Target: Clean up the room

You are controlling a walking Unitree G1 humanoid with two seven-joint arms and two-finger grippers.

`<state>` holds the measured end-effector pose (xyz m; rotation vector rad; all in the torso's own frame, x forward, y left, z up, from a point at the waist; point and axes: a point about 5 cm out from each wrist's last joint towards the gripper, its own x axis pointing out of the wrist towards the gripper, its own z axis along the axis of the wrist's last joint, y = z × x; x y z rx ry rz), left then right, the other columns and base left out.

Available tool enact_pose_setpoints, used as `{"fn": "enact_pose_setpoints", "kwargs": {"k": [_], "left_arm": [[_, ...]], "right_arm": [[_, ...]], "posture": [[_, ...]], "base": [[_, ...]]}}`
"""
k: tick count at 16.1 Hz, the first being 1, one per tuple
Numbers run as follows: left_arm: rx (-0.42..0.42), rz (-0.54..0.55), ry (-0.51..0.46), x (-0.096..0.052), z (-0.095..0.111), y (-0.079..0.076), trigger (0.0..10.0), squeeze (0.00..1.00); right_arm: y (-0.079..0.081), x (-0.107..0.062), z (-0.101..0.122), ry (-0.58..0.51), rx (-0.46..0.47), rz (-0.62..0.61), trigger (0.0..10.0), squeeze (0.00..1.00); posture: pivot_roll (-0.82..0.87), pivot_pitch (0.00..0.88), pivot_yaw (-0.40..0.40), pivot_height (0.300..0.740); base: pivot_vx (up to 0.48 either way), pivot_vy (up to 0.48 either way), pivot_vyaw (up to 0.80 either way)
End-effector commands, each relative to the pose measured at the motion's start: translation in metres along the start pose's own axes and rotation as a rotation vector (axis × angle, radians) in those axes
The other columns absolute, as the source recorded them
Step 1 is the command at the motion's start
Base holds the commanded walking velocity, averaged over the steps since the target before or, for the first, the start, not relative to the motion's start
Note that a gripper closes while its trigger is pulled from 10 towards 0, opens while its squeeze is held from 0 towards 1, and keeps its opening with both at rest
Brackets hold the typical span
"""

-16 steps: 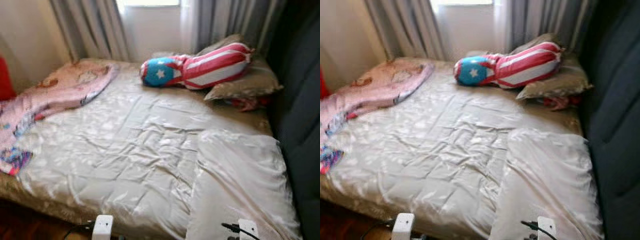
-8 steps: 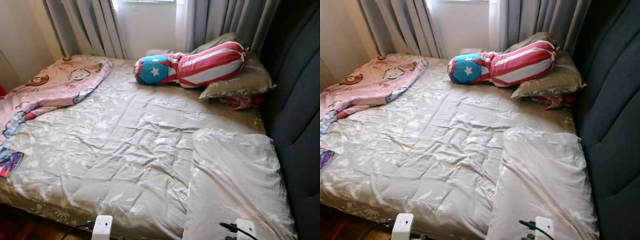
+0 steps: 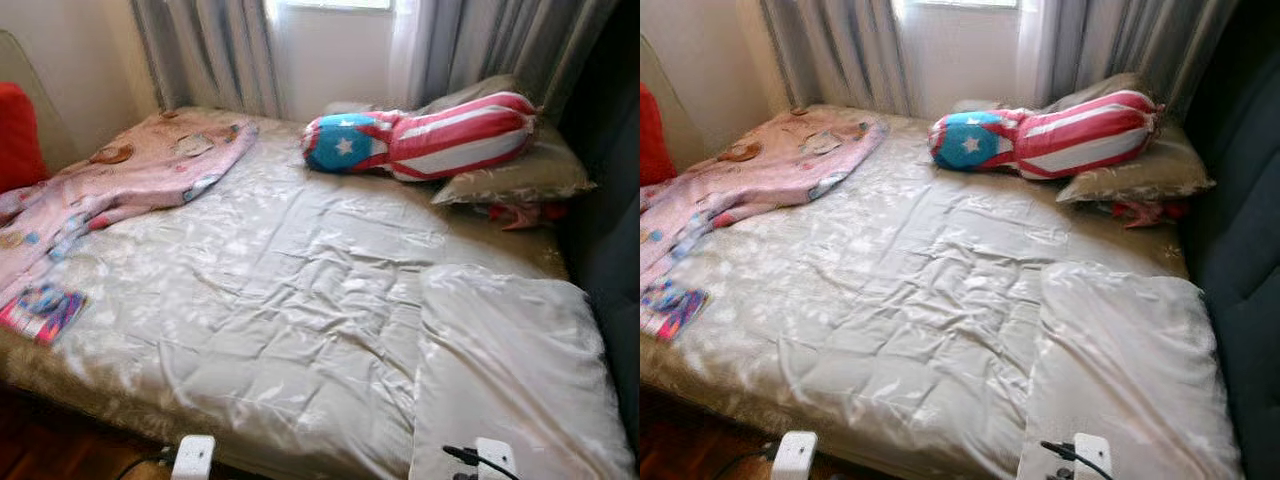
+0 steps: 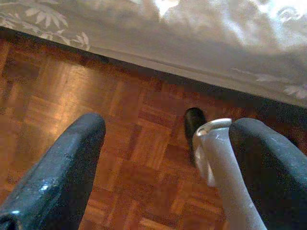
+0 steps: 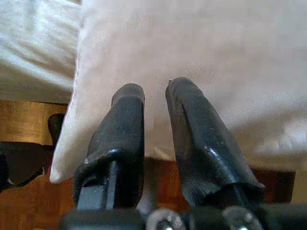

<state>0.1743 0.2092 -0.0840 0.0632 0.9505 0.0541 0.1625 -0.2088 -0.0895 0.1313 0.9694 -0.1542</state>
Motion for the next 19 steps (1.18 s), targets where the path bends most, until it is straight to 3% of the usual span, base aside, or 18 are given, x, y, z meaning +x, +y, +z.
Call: {"fn": "enact_pose_setpoints", "kwargs": {"k": [1, 3, 5, 8, 13, 19], "left_arm": [[0.002, -0.002, 0.02, -0.001, -0.005, 0.001, 10.0, 0.0], [0.003, 0.001, 0.026, -0.001, -0.007, 0.001, 10.0, 0.0], [0.003, 0.001, 0.034, -0.002, -0.01, 0.002, 10.0, 0.0], [0.003, 0.004, 0.038, -0.002, -0.011, 0.003, 10.0, 0.0], [0.005, 0.004, 0.039, -0.002, -0.01, 0.003, 10.0, 0.0], [0.002, 0.007, 0.044, -0.003, -0.012, 0.006, 10.0, 0.0]], "right_arm": [[-0.008, -0.002, -0.006, 0.024, 0.007, -0.013, 10.0, 0.0], [-0.009, -0.002, -0.007, 0.027, 0.01, -0.014, 10.0, 0.0], [0.009, -0.001, -0.012, 0.036, 0.007, 0.005, 10.0, 0.0], [0.021, -0.001, -0.016, 0.04, 0.008, 0.019, 10.0, 0.0], [0.004, -0.002, -0.014, 0.034, 0.008, 0.003, 10.0, 0.0], [0.011, -0.001, -0.012, 0.027, 0.005, 0.012, 10.0, 0.0]], "posture": [[-0.07, 0.0, -0.004, 0.74], [-0.07, 0.0, -0.005, 0.74], [-0.07, 0.0, -0.003, 0.74], [-0.07, 0.0, -0.002, 0.74], [-0.07, 0.0, -0.001, 0.74], [-0.06, 0.0, -0.006, 0.74]], "base": [[0.0, 0.36, 0.0], [0.0, 0.358, 0.0], [0.0, 0.356, 0.0], [0.0, 0.385, 0.0], [0.0, 0.401, 0.0], [0.0, 0.401, 0.0]]}}
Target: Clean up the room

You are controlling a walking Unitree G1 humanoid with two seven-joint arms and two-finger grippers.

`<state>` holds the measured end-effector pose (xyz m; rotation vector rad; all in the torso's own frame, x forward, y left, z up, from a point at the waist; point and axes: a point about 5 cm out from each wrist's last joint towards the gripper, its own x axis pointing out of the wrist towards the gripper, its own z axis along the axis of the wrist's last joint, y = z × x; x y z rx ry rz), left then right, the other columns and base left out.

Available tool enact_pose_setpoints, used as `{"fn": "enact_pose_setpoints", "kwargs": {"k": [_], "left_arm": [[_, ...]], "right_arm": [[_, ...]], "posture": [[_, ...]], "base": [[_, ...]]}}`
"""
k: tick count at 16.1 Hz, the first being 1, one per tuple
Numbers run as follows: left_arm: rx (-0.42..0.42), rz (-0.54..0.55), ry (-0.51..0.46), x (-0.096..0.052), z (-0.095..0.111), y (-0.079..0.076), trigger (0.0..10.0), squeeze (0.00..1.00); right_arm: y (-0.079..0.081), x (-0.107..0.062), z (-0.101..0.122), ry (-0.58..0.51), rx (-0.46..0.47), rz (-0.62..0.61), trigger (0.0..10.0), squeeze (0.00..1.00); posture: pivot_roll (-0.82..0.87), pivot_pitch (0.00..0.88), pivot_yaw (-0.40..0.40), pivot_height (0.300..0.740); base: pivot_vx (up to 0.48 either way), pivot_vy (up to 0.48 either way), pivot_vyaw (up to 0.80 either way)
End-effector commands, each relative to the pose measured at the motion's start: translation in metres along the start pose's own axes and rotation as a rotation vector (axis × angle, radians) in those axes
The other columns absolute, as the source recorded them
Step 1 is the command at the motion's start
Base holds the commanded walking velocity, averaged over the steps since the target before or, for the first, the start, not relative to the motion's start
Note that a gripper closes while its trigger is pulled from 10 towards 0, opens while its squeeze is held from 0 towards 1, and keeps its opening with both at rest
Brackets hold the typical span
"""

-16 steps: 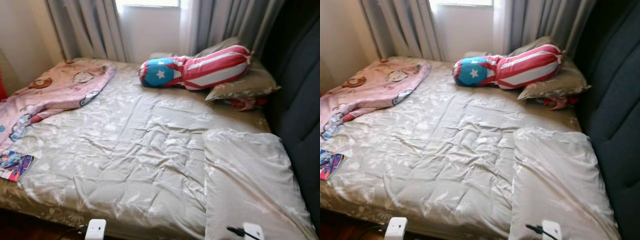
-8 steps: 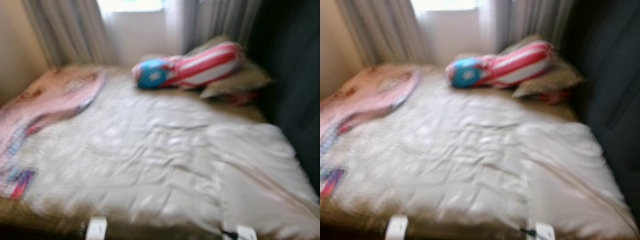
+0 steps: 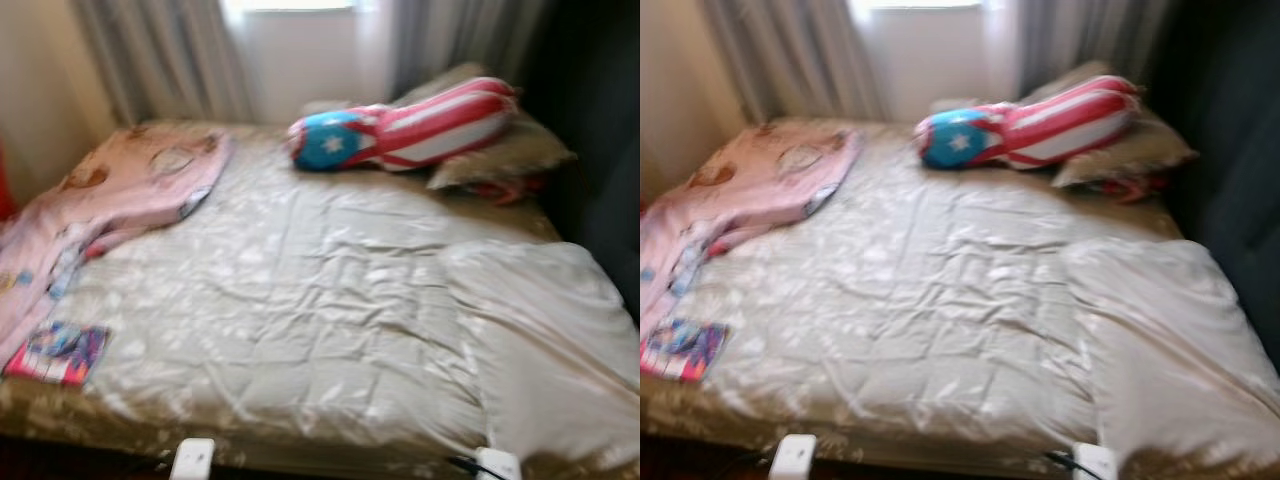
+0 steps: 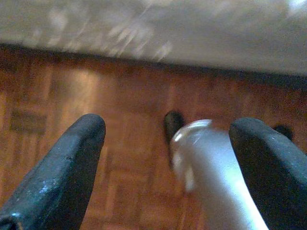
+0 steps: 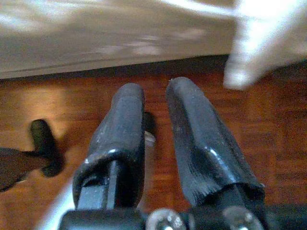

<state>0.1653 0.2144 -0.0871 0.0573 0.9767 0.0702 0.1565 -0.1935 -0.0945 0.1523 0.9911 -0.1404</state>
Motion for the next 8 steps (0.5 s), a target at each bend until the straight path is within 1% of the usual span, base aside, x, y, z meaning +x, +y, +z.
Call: {"fn": "enact_pose_setpoints", "kwargs": {"k": [1, 8], "left_arm": [[0.013, -0.003, 0.017, -0.0005, -0.0032, 0.0006, 10.0, 0.0], [0.01, -0.005, 0.02, -0.0008, -0.0052, -0.0001, 10.0, 0.0]], "right_arm": [[-0.0022, -0.0004, -0.0011, 0.003, -0.005, -0.007, 10.0, 0.0], [-0.0027, -0.0001, 0.0011, -0.001, -0.01, -0.006, 10.0, 0.0]], "posture": [[-0.06, 0.0, -0.006, 0.74], [-0.07, 0.0, -0.006, 0.74]], "base": [[0.0, 0.398, 0.0], [0.0, 0.401, 0.0]]}}
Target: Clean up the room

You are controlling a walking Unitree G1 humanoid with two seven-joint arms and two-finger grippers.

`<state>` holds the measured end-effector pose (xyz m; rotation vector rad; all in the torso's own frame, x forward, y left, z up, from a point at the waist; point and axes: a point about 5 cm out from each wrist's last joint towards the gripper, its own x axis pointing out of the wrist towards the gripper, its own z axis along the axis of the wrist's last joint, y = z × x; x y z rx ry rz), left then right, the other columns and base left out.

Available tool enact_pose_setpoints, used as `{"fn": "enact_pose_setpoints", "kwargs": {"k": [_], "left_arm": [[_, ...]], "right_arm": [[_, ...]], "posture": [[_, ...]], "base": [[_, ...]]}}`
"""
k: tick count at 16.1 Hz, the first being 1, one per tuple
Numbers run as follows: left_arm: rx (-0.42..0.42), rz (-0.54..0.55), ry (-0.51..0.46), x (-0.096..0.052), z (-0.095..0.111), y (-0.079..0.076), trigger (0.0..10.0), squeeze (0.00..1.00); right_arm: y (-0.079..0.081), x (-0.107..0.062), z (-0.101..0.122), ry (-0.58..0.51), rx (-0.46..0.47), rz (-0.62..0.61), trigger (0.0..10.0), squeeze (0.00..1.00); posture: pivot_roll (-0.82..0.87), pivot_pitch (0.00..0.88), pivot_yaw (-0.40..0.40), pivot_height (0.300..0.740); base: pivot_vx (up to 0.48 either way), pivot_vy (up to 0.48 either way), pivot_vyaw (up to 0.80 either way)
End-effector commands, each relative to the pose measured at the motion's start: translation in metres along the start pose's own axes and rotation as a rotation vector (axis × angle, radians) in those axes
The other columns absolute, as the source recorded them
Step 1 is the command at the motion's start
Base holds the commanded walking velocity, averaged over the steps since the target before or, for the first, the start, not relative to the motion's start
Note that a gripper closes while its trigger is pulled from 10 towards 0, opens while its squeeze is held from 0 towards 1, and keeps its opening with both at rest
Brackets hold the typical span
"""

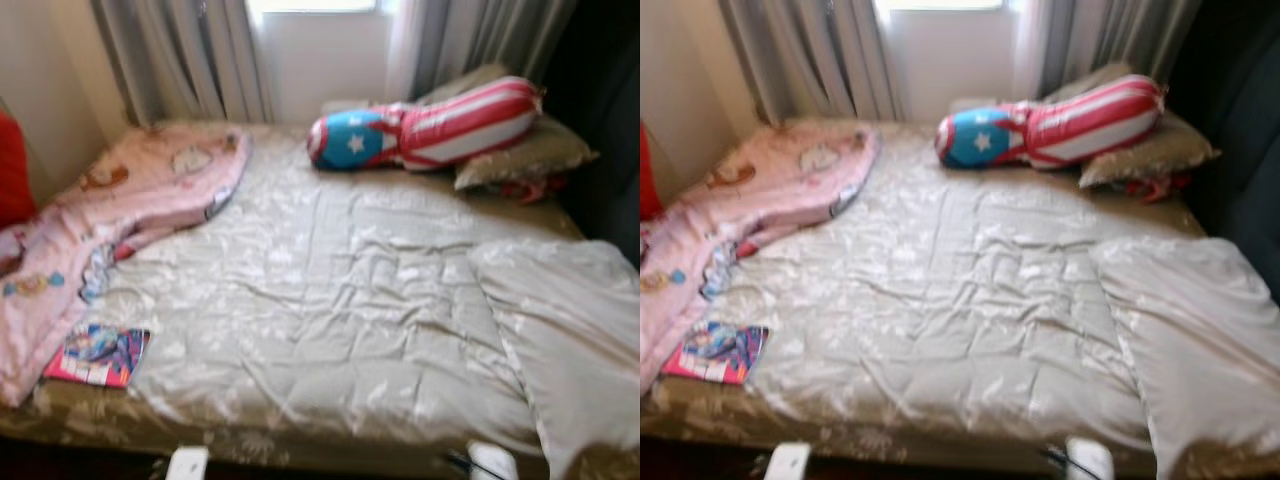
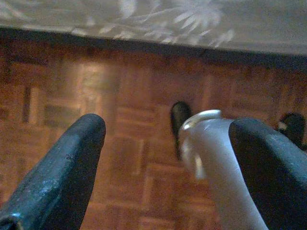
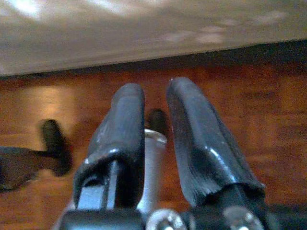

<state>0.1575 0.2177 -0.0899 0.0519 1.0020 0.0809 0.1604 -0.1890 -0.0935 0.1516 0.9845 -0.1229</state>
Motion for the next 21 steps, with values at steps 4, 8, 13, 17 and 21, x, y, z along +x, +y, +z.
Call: {"fn": "enact_pose_setpoints", "kwargs": {"k": [4, 8, 13, 17, 21], "left_arm": [[0.02, -0.013, -0.005, 0.001, 0.003, -0.005, 10.0, 0.0], [0.021, -0.013, -0.003, 0.001, 0.002, -0.004, 10.0, 0.0], [0.022, -0.023, -0.025, 0.003, 0.01, -0.013, 10.0, 0.0], [0.016, -0.023, -0.036, 0.004, 0.016, -0.016, 10.0, 0.0], [0.014, -0.019, -0.038, 0.004, 0.017, -0.014, 10.0, 0.0]], "right_arm": [[-0.011, -0.002, -0.001, 0.007, -0.014, -0.024, 10.0, 0.0], [0.0, 0.0, -0.001, 0.011, -0.02, -0.01, 10.0, 0.0], [0.013, 0.001, -0.004, 0.017, -0.027, 0.005, 10.0, 0.0], [-0.023, -0.003, 0.004, 0.002, -0.02, -0.029, 10.0, 0.0], [0.015, 0.003, 0.005, 0.0, -0.019, 0.007, 10.0, 0.0]], "posture": [[-0.07, 0.0, -0.009, 0.74], [-0.07, 0.0, -0.005, 0.74], [-0.06, 0.0, -0.008, 0.74], [-0.06, 0.0, -0.01, 0.74], [-0.06, 0.0, -0.009, 0.74]], "base": [[0.0, 0.4, 0.0], [0.0, 0.401, 0.0], [0.0, 0.402, 0.0], [0.0, 0.399, 0.0], [0.0, 0.4, 0.0]]}}
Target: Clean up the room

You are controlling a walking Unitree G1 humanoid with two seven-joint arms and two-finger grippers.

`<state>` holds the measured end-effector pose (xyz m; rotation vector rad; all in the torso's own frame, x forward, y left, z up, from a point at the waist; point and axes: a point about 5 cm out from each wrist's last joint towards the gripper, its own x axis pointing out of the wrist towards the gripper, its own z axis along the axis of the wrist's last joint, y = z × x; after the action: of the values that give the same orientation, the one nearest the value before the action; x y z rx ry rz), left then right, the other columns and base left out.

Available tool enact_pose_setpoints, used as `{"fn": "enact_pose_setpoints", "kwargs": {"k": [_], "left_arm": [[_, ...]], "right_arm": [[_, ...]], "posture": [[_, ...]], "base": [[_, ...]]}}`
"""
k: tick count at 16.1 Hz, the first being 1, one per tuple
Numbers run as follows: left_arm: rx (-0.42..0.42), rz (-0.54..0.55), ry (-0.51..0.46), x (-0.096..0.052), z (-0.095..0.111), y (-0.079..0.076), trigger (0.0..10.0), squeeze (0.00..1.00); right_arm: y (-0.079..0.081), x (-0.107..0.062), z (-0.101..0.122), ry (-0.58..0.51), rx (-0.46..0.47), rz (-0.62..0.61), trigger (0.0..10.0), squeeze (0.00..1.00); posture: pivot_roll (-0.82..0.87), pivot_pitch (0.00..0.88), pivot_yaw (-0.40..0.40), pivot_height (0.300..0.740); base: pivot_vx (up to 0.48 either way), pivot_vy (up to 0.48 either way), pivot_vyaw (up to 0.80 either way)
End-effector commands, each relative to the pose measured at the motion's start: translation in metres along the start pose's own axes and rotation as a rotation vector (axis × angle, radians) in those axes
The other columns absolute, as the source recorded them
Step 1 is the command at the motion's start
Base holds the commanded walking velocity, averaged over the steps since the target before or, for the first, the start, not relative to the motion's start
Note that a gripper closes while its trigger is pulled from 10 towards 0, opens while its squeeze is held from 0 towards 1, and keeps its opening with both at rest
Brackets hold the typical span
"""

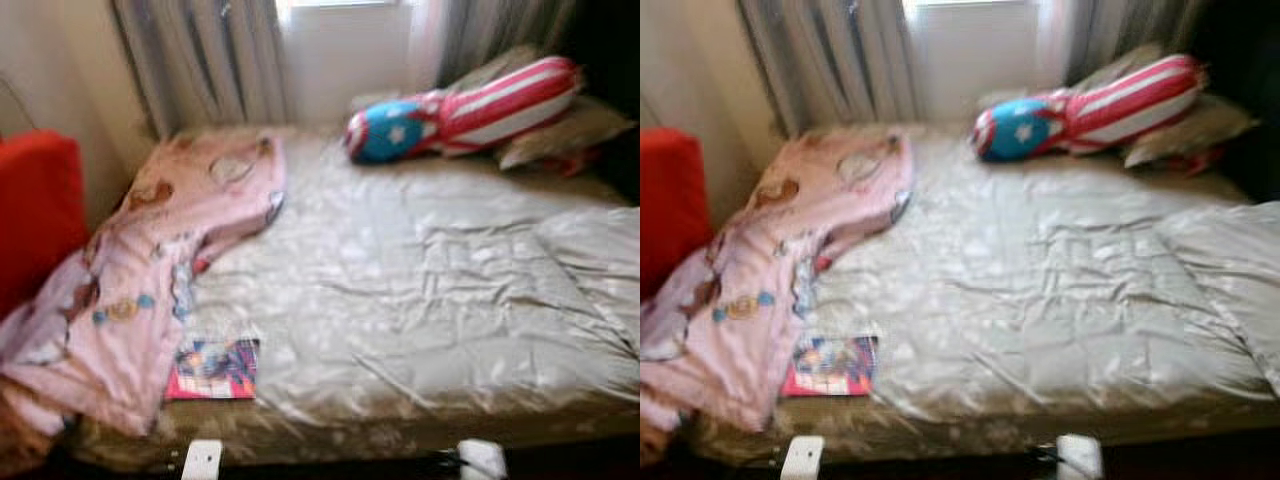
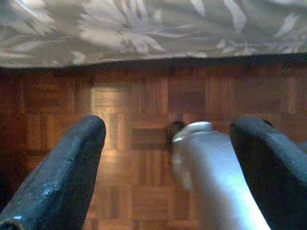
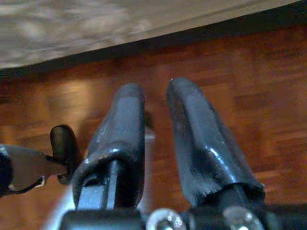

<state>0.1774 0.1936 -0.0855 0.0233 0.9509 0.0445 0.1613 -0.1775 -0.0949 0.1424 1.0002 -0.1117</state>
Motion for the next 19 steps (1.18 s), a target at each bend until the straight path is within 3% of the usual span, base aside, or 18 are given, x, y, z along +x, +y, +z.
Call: {"fn": "enact_pose_setpoints", "kwargs": {"k": [1, 7, 12, 15, 17, 19], "left_arm": [[0.024, 0.024, 0.013, -0.001, -0.002, 0.011, 10.0, 0.0], [0.022, 0.025, 0.011, -0.001, -0.001, 0.01, 10.0, 0.0], [0.022, 0.025, 0.013, -0.001, -0.003, 0.01, 10.0, 0.0], [0.023, 0.024, 0.015, -0.002, -0.004, 0.01, 10.0, 0.0], [0.025, 0.023, 0.014, -0.002, -0.004, 0.01, 10.0, 0.0], [0.029, 0.022, 0.013, -0.002, -0.004, 0.01, 10.0, 0.0]], "right_arm": [[0.005, 0.002, 0.007, -0.016, -0.007, 0.004, 10.0, 0.0], [0.011, 0.003, 0.016, -0.031, -0.01, 0.008, 10.0, 0.0], [-0.016, 0.001, 0.022, -0.047, -0.012, -0.013, 10.0, 0.0], [-0.02, 0.0, 0.02, -0.045, -0.014, -0.016, 10.0, 0.0], [-0.02, 0.0, 0.019, -0.042, -0.017, -0.014, 10.0, 0.0], [0.0, 0.002, 0.015, -0.034, -0.025, 0.002, 10.0, 0.0]], "posture": [[-0.06, 0.0, -0.01, 0.74], [-0.06, 0.0, -0.012, 0.74], [-0.05, 0.0, -0.014, 0.74], [-0.05, 0.0, -0.012, 0.74], [-0.05, 0.0, -0.012, 0.74], [-0.05, 0.0, -0.01, 0.74]], "base": [[0.0, 0.398, 0.0], [0.0, 0.402, 0.0], [0.0, 0.401, 0.0], [0.0, 0.4, 0.0], [0.0, 0.399, 0.0], [0.0, 0.401, 0.0]]}}
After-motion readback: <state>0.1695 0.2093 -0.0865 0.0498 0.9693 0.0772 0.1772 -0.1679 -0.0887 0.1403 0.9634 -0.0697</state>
